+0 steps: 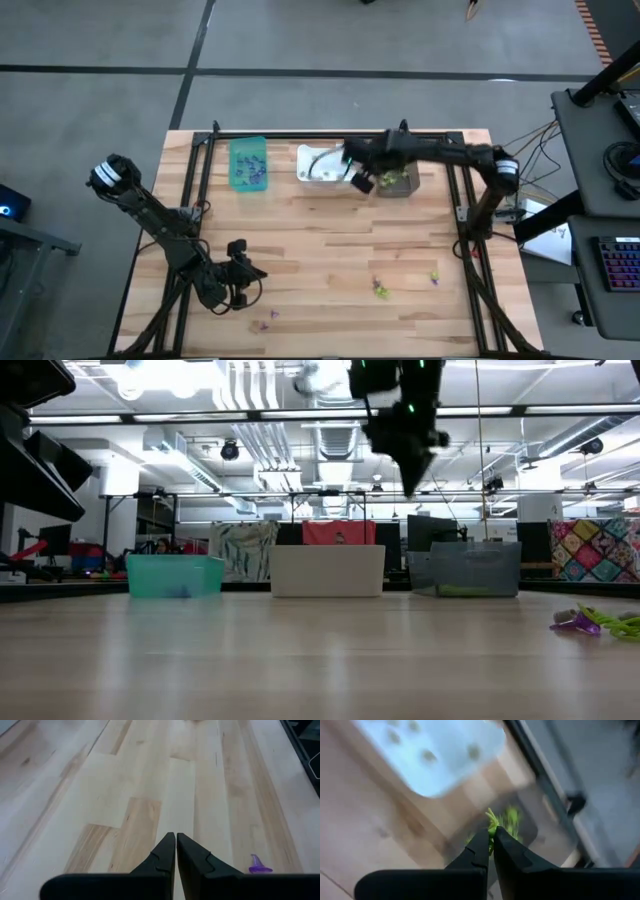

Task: Sort Halloween decoration
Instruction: Put the green spider toy into the black bin, then put the white skull toy into the white bin

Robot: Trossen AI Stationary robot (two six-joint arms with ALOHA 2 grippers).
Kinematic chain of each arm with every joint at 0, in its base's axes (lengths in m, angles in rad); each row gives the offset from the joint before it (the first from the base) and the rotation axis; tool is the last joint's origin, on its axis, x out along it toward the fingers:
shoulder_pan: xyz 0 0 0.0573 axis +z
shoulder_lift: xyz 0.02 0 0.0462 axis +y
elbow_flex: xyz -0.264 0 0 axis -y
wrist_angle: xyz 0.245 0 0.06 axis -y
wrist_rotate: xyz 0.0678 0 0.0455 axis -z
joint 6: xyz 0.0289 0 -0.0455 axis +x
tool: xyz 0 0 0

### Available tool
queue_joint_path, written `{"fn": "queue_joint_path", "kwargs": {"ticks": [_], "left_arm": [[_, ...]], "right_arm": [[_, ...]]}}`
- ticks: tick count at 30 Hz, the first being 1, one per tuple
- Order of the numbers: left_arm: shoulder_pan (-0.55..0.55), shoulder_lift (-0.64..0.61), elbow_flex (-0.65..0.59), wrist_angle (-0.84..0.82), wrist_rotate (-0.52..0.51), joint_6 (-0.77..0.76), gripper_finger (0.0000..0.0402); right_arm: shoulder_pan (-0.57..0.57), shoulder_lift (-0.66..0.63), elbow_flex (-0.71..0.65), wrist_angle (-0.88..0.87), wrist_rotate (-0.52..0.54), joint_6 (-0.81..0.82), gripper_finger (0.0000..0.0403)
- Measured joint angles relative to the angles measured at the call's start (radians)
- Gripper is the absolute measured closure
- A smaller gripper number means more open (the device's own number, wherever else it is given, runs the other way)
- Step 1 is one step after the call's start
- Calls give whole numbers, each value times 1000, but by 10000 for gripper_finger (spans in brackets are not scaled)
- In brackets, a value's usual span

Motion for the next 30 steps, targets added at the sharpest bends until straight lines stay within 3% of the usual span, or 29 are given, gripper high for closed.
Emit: {"fn": "queue_joint_path", "kwargs": {"ticks": [5, 11, 19, 25, 30], "left_arm": [[0, 0, 0, -1, -1, 0, 402], [0, 0, 0, 0, -2, 0, 402], [0, 0, 0, 0, -9, 0, 402], [0, 0, 0, 1, -79, 0, 402], [1, 0, 0, 19, -84, 0, 402]], "right_arm": [[-191, -5, -100, 4, -181, -1, 394], [-293, 2, -231, 46, -187, -25, 394], [-324, 0, -328, 105, -194, -45, 359], [-324, 0, -319, 105, -194, -52, 321], [-314, -19, -290, 92, -194, -18, 319]]}}
